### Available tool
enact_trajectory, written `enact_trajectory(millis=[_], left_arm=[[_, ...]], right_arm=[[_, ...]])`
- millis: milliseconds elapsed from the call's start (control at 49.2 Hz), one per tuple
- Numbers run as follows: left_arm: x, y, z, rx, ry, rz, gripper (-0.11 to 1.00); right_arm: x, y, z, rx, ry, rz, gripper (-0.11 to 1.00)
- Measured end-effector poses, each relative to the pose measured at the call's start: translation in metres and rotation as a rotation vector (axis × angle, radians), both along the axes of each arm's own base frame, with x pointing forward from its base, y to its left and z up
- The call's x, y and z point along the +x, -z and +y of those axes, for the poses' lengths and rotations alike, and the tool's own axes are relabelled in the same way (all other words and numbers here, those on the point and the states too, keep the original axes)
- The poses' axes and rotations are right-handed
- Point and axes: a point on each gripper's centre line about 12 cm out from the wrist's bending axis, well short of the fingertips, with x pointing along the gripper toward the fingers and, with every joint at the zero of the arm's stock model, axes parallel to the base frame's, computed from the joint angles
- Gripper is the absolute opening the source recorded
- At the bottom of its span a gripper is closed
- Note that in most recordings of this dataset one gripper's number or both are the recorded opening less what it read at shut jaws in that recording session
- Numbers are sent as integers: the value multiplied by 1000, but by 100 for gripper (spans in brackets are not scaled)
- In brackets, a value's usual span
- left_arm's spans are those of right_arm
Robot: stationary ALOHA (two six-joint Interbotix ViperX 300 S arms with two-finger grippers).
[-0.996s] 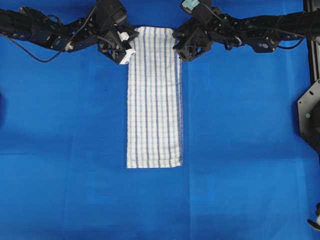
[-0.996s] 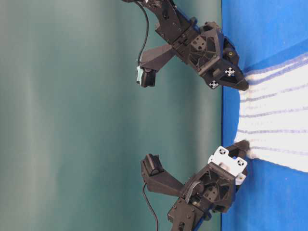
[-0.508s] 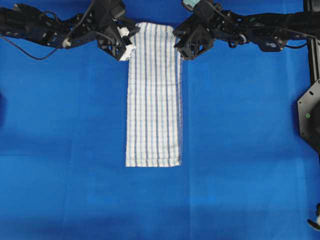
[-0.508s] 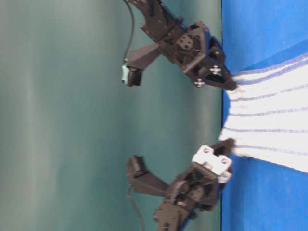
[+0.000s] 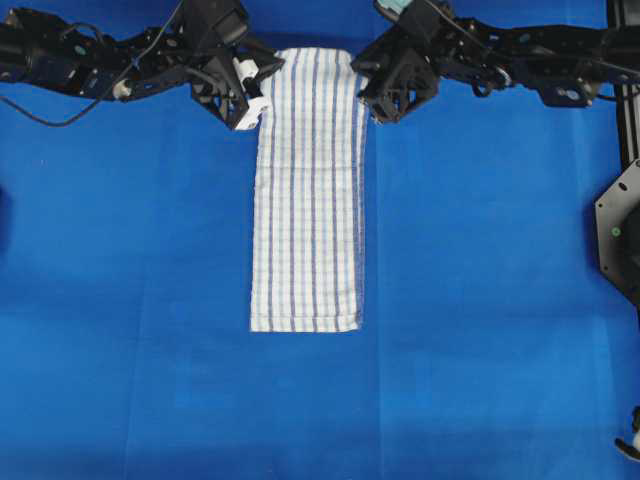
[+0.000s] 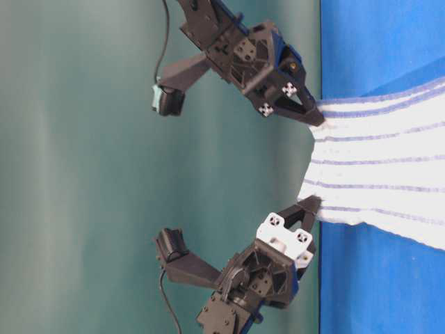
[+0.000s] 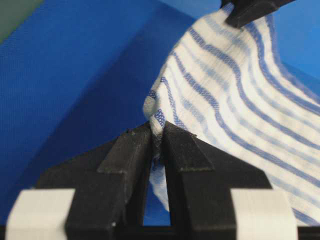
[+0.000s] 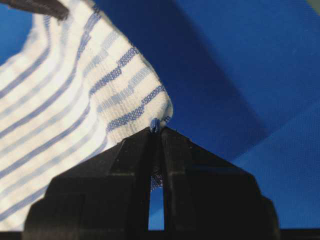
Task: Fold the blue towel.
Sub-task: 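Fold the far half over toward the near edge with both grippers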
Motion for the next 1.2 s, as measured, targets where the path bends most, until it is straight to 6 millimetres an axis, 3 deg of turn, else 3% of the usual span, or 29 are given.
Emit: enact_trajectory(millis=[366,630,976,1199], left_arm=[[-2,-20,-69,0,158,-33,5],[-12,-43,-134,-43,295,-102,5],[-13,-43,-194,-85,439,-126,5],[-14,-33,-216,-87,496,-107,5]], right_arm=[[-13,-28,72,0,-150,-61,6],[-16,-30,130,51,-272,-83,6],[-12,-32,177,85,-380,-104,6],[-10,-26,198,93,-434,-102,6]])
